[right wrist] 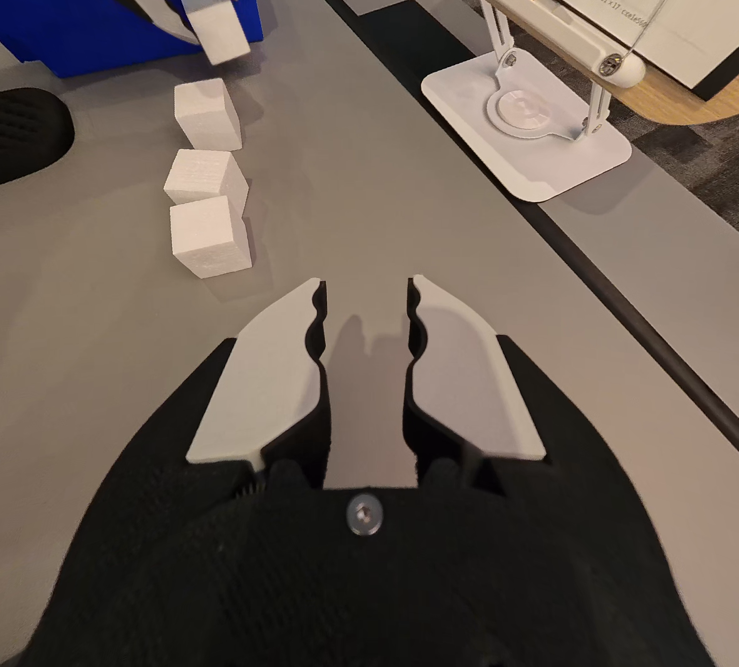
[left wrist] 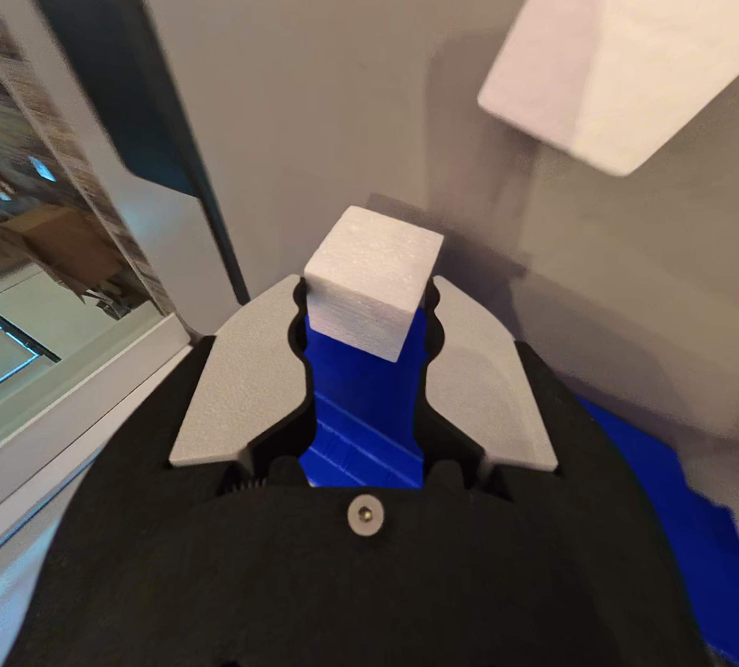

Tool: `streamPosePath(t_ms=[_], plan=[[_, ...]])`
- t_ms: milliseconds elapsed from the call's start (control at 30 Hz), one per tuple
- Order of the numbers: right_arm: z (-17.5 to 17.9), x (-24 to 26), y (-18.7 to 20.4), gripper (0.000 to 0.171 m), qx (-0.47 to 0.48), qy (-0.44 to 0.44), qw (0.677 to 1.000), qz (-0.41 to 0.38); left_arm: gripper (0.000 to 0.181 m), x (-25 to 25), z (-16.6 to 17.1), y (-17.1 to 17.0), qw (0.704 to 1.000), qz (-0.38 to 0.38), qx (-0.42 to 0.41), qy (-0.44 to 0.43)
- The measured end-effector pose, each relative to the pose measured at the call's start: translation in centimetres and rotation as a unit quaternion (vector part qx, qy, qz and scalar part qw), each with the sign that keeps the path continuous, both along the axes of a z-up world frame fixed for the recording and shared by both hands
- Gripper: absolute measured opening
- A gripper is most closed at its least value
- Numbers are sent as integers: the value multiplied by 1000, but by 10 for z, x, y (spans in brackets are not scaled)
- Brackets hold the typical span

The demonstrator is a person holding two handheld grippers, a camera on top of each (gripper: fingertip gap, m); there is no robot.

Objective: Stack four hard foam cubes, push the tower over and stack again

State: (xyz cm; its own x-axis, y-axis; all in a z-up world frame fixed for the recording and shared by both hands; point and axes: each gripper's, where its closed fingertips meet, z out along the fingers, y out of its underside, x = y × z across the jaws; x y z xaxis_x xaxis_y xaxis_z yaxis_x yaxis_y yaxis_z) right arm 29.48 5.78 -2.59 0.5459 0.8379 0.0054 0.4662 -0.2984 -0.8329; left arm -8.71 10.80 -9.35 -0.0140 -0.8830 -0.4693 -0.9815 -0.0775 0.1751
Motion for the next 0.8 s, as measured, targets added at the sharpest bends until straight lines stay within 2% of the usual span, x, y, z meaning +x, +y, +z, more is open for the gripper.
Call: streamPosePath(t_ms=[100, 167, 233, 300, 333, 433, 533, 633, 733, 800], plan=[[0, 4, 1, 39, -1, 2, 1000, -5, 57, 48, 43, -7, 983, 14, 71, -171], [0, 4, 2, 39, -1, 4, 1000, -7, 57, 85, 69, -24, 939, 59, 89, -325], [-2, 4, 3, 39, -1, 1, 1000, -8, 57, 123, 90, -47, 855, 104, 83, -501], [-5, 4, 4, 39, -2, -8, 1000, -10, 57, 149, 91, -74, 773, 139, 58, -616], [-7, 4, 5, 39, -3, -13, 1000, -9, 57, 154, 84, -82, 753, 152, 71, -636], [-10, 1, 5, 39, -5, -20, 1000, -7, 57, 151, 65, -93, 732, 188, 162, -634], [-15, -2, 5, 39, -7, -33, 999, -5, 57, 163, 66, -106, 690, 212, 184, -668], [-19, -4, 4, 39, -7, -50, 999, -1, 57, 165, 60, -104, 672, 239, 224, -664], [-21, -6, 2, 39, -6, -61, 998, 1, 57, 165, 55, -100, 636, 268, 231, -686], [-23, -3, 2, 39, -4, -77, 997, -2, 57, 167, 50, -99, 625, 283, 224, -692]])
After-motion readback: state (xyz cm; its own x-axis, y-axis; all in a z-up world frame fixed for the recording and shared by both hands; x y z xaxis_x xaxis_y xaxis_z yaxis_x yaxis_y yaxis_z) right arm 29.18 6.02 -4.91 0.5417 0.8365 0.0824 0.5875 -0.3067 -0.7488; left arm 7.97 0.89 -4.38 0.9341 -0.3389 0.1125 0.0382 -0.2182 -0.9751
